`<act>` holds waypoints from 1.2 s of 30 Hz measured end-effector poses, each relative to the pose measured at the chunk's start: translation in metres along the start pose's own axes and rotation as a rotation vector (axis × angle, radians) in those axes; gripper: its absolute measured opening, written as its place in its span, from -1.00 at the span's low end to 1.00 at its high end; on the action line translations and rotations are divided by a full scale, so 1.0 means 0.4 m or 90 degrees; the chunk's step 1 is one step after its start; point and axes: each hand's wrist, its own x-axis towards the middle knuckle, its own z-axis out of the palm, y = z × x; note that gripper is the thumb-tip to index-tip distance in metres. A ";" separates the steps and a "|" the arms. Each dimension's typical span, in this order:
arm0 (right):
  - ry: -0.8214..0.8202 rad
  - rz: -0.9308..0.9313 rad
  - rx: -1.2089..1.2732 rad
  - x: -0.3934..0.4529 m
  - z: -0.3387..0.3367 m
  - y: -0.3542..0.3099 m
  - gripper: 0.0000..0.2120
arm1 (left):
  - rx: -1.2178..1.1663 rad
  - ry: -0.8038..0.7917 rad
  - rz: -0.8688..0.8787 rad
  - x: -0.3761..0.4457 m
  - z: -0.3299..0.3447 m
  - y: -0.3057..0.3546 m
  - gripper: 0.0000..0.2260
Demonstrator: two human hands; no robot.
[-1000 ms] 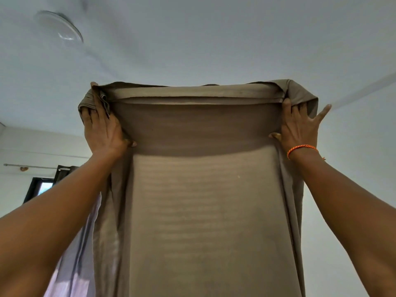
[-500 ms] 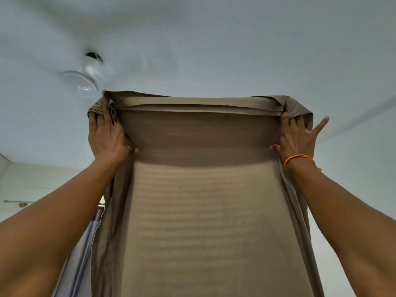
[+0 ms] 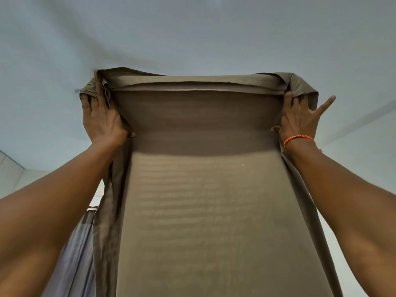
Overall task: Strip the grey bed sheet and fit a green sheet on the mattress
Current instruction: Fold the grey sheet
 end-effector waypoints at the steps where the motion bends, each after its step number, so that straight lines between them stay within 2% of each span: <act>1: 0.003 0.003 0.002 0.009 -0.028 0.010 0.17 | 0.001 0.001 -0.001 0.005 -0.027 -0.005 0.48; 13: -0.030 0.005 -0.040 0.088 -0.402 0.219 0.14 | -0.020 -0.030 0.014 0.040 -0.396 -0.038 0.46; 20: -0.036 0.006 -0.055 0.195 -0.640 0.406 0.18 | -0.023 -0.045 0.020 0.108 -0.722 0.003 0.41; 27: -0.013 0.010 -0.002 0.310 -0.846 0.612 0.20 | -0.039 0.035 0.012 0.173 -1.080 0.060 0.50; 36: -0.006 -0.005 0.050 0.459 -1.034 0.831 0.22 | -0.024 0.056 0.014 0.274 -1.392 0.158 0.50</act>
